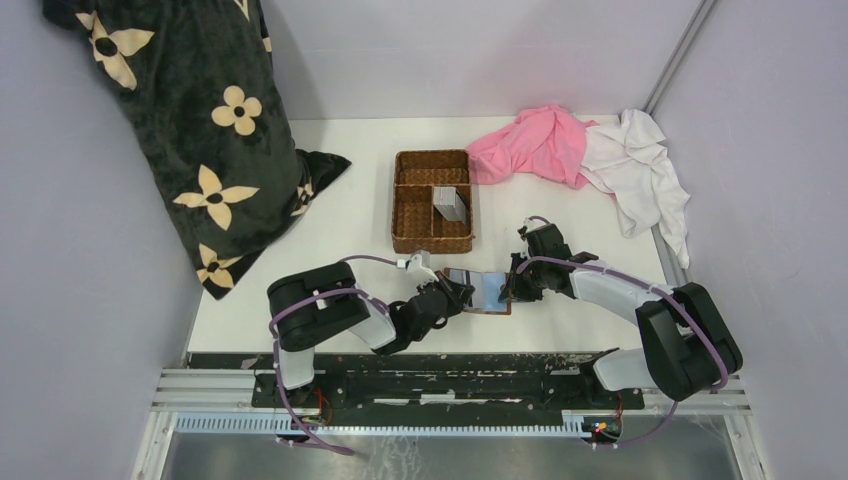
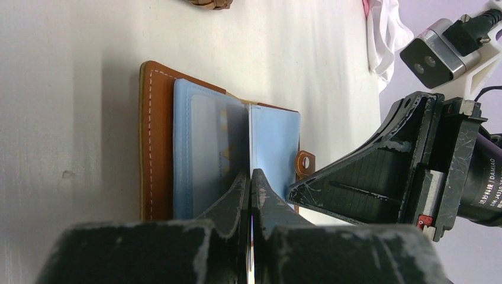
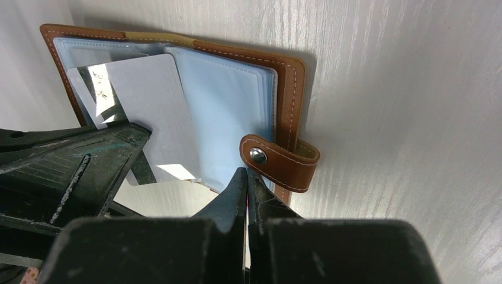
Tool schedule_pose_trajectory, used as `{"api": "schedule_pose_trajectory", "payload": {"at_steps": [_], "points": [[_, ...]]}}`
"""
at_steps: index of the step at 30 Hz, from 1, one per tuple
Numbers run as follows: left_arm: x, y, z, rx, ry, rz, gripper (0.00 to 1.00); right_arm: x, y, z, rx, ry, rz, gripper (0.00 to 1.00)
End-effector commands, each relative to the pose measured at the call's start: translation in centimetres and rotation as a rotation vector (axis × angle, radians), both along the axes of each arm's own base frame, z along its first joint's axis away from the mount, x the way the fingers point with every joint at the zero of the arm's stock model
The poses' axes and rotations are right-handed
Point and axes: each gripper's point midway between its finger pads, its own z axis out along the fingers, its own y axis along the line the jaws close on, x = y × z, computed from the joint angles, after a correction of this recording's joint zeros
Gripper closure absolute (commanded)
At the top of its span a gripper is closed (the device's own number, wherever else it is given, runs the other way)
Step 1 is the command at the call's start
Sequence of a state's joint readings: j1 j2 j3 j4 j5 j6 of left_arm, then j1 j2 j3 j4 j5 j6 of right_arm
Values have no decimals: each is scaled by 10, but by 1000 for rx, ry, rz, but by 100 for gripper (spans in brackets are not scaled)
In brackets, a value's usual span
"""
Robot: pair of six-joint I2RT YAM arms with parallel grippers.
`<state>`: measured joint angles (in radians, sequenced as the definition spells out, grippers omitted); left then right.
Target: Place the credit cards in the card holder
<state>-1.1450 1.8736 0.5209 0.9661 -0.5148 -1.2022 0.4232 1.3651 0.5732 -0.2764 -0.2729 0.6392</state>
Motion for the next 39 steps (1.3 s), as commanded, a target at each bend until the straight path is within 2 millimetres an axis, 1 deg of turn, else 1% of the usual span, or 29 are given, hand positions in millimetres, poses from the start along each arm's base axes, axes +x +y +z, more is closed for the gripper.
{"api": "schedule_pose_trajectory", "payload": {"at_steps": [1, 5, 8, 12, 14, 22, 39], "points": [[5, 8, -7, 94, -55, 16, 97, -1, -6, -10, -29, 7, -10, 99], [7, 11, -5, 135, -85, 4, 97, -1, -6, -10, -29, 6, -11, 99], [8, 17, -9, 162, -84, -1, 97, -1, -6, -10, -30, 7, -10, 99], [8, 15, -16, 188, -75, -35, 97, -1, -7, -11, -31, 9, -10, 99], [9, 18, -20, 201, -71, -29, 97, -1, -7, -10, -33, 7, -11, 99], [9, 17, -26, 242, -66, -47, 97, 0, -8, -9, -33, 7, -11, 99], [5, 31, -58, 401, -32, -72, 97, 1, -6, -9, -31, 12, -10, 99]]}}
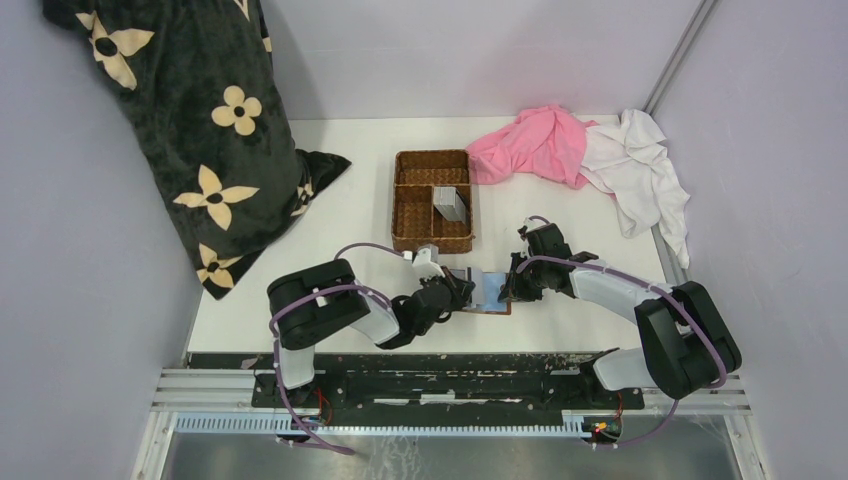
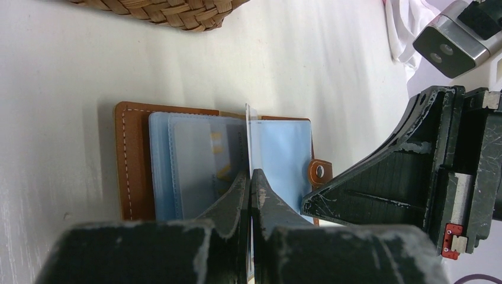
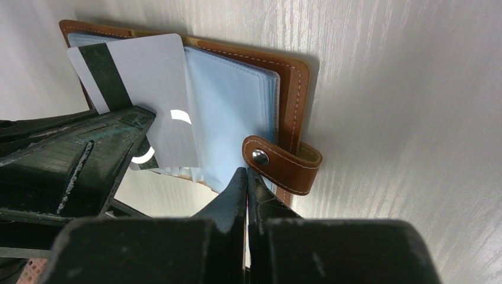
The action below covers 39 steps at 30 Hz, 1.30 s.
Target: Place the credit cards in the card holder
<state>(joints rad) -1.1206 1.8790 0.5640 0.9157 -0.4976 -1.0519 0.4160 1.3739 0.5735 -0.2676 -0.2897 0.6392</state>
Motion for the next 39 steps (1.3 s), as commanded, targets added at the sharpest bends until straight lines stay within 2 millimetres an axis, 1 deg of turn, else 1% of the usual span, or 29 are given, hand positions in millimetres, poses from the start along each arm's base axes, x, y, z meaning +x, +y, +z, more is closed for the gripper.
{"api": "schedule_pose_trajectory", "payload": {"at_steps": [1, 4, 7, 15, 22, 28, 33, 39], "points": [[-7, 32, -57, 279, 38, -20, 97, 0, -8, -9, -44, 6, -12, 99], [-11, 38, -64, 296, 67, -13, 97, 1, -7, -8, -44, 6, -11, 99], [-16, 40, -67, 293, 80, -25, 97, 1, -7, -8, -44, 5, -12, 99], [-35, 30, -77, 238, 180, -90, 97, 1, -7, -10, -42, 6, -19, 99], [-50, 32, -80, 225, 224, -97, 97, 2, -8, -12, -45, 9, -22, 99], [-53, 41, -76, 234, 231, -61, 97, 2, -7, -14, -45, 12, -25, 99], [-56, 44, -75, 233, 235, -47, 97, 2, -7, -15, -45, 15, -25, 99], [-55, 36, -77, 228, 238, -54, 97, 1, -7, -16, -42, 17, -21, 99]]}}
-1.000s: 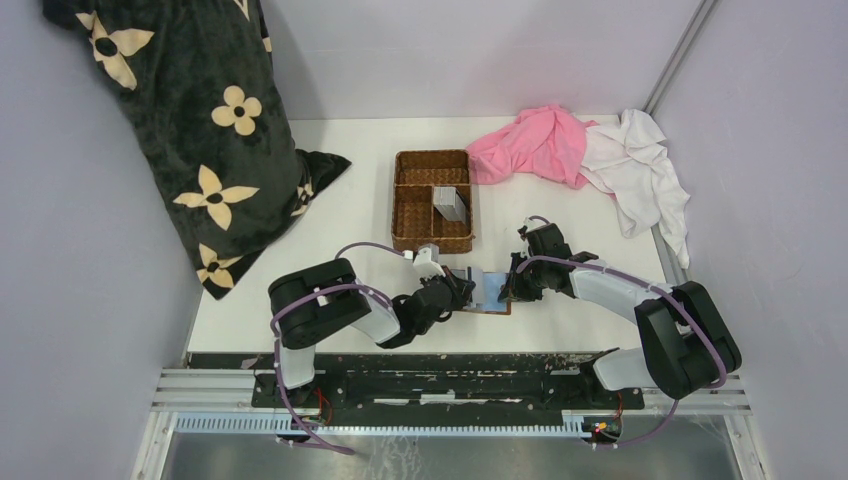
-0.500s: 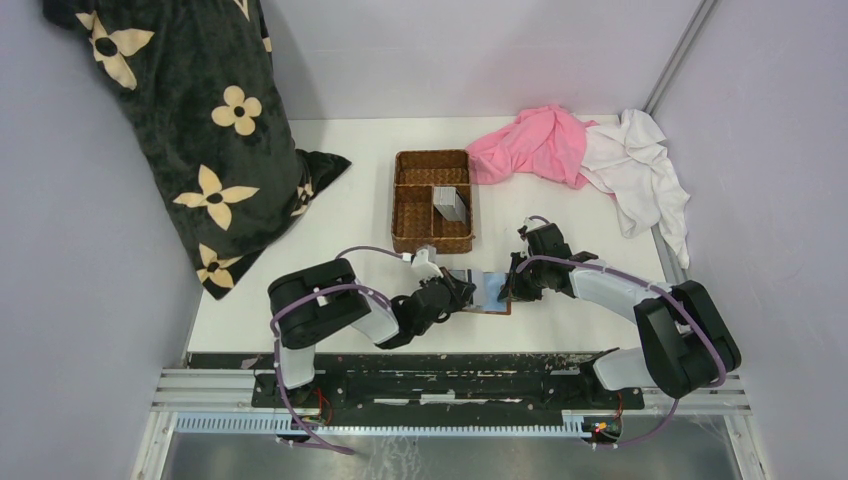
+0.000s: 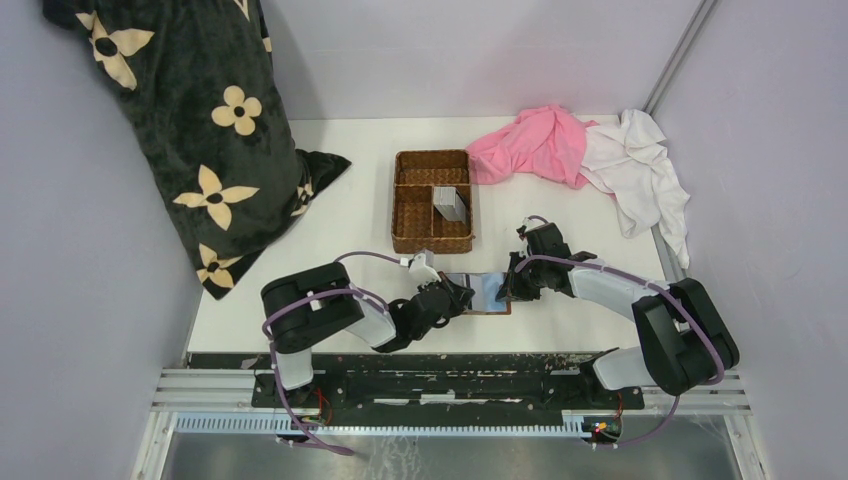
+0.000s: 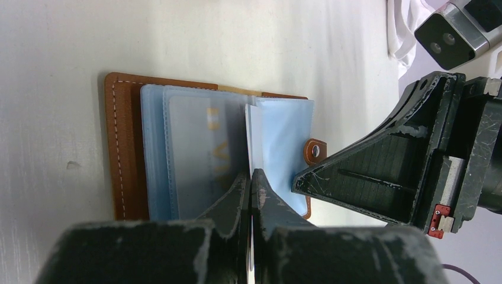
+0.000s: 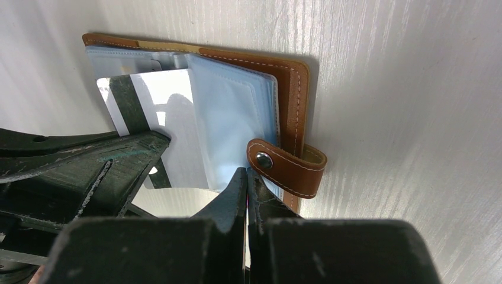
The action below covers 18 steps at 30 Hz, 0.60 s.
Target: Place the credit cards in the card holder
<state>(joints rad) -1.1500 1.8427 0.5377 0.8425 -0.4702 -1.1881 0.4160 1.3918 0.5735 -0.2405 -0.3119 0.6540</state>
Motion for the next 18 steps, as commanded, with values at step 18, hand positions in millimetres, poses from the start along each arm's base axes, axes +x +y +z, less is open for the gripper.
{"api": "schedule_pose_trajectory", "payload": {"at_steps": [18], "points": [[-39, 16, -94, 321, 170, -94, 88, -4, -11, -16, -58, 17, -15, 99]]}}
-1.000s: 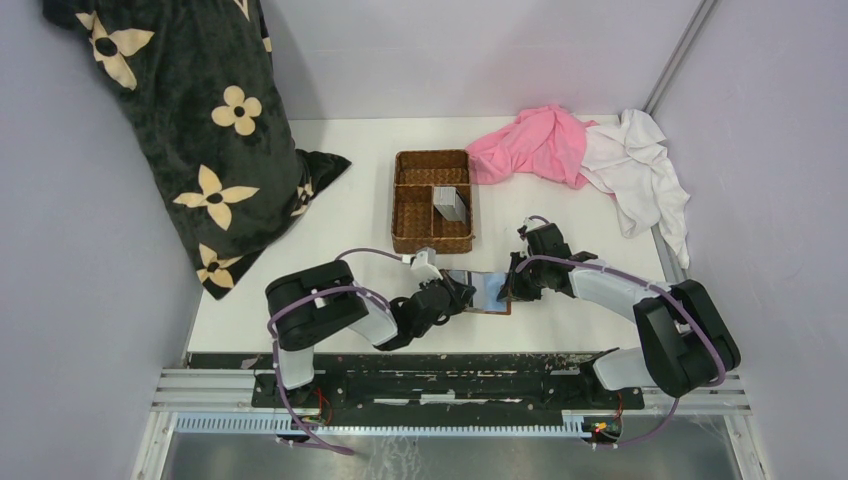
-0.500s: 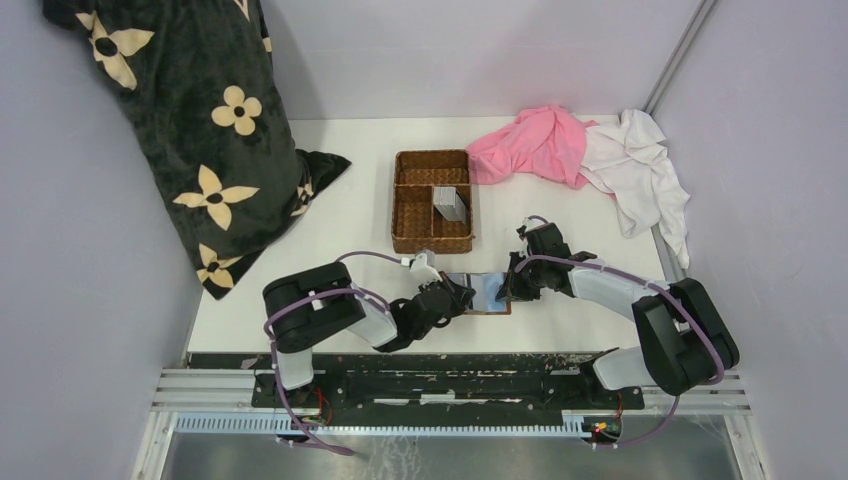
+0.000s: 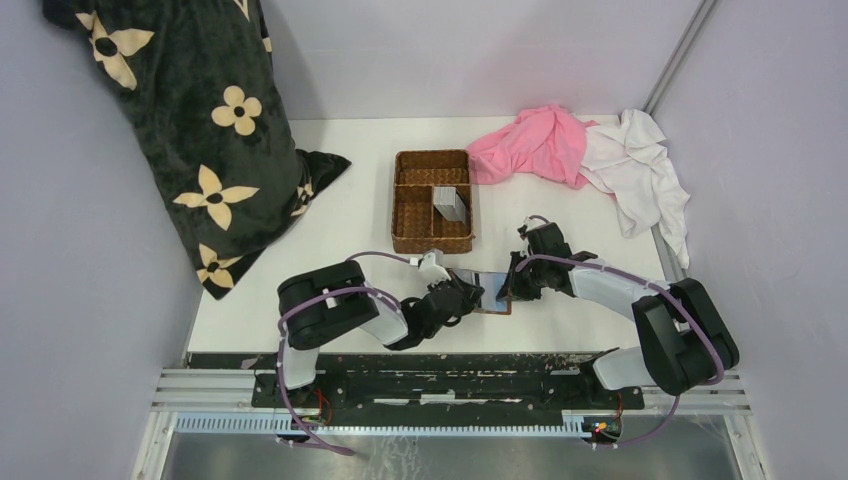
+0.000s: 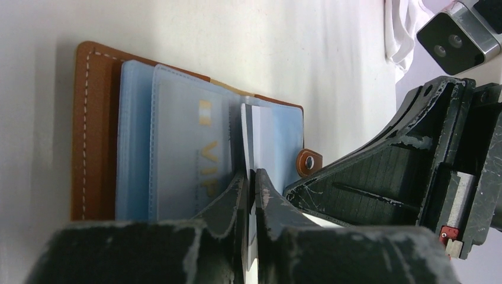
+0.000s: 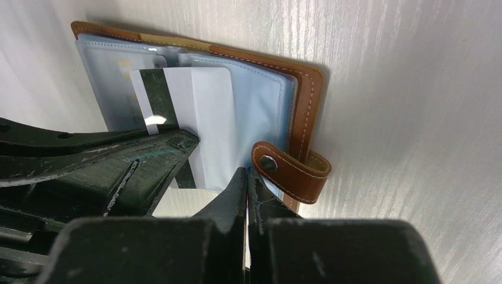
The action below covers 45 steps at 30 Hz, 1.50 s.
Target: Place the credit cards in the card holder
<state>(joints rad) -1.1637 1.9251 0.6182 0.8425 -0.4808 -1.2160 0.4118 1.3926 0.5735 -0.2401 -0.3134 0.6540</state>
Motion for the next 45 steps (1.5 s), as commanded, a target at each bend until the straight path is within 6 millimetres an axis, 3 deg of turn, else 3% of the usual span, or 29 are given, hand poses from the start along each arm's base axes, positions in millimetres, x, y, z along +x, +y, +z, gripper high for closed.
{"api": "schedule_pose_trajectory", "payload": {"at_steps": [1, 6, 12, 16, 33, 45], "points": [[-44, 36, -89, 346, 161, -110, 85, -5, -10, -15, -59, 15, -10, 99], [-47, 42, -93, 375, 175, -102, 74, -2, -12, -3, -63, -22, -5, 98], [-45, 53, -90, 410, 174, -71, 67, 5, -21, 18, -101, -94, -13, 82], [-44, 61, -88, 427, 172, -49, 62, 5, -25, 23, -120, -110, -21, 78], [-37, 76, -75, 481, 137, -1, 53, 7, -43, 12, -217, -97, -69, 83], [-38, 90, -94, 654, 162, -8, 49, 12, -36, 2, -208, -69, -51, 90]]}}
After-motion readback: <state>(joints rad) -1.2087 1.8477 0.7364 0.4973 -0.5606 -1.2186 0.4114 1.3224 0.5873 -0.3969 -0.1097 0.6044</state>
